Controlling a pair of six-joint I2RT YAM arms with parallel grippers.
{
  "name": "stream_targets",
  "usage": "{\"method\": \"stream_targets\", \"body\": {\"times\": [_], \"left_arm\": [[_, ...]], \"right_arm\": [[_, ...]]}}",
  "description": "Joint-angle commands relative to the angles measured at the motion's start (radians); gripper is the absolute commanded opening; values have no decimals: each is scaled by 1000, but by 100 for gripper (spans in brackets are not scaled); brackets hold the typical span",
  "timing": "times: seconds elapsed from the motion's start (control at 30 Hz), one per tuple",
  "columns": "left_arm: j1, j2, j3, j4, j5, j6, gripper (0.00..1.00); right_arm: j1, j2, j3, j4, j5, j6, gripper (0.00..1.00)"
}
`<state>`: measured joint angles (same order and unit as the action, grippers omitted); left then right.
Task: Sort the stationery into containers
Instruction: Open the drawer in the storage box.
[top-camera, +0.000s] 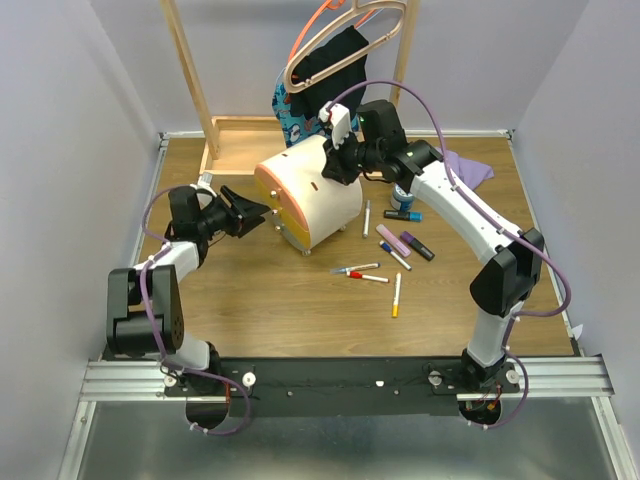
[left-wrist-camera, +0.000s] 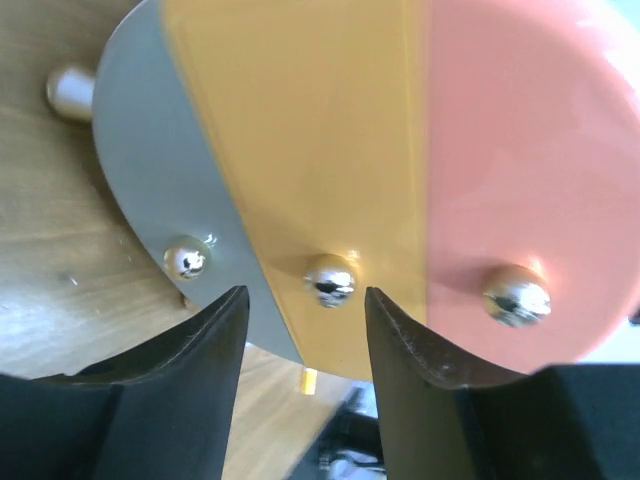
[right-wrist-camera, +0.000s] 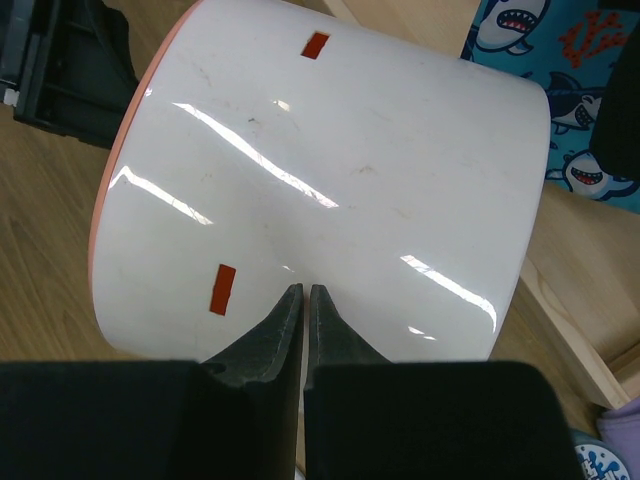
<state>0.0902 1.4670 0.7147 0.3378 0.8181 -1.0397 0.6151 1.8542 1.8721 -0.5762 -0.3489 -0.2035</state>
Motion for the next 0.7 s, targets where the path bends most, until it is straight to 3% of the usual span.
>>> {"method": "stream_targets", "body": {"times": [0.0,0.67], "left_arm": [[-6,58,-58,219,46,-169,56],[-27,127,-43,302,67,-218,46]], "right_arm": [[11,7,-33,-60,40,-16,14],[9,11,-27,-56,50,-24,14]]}}
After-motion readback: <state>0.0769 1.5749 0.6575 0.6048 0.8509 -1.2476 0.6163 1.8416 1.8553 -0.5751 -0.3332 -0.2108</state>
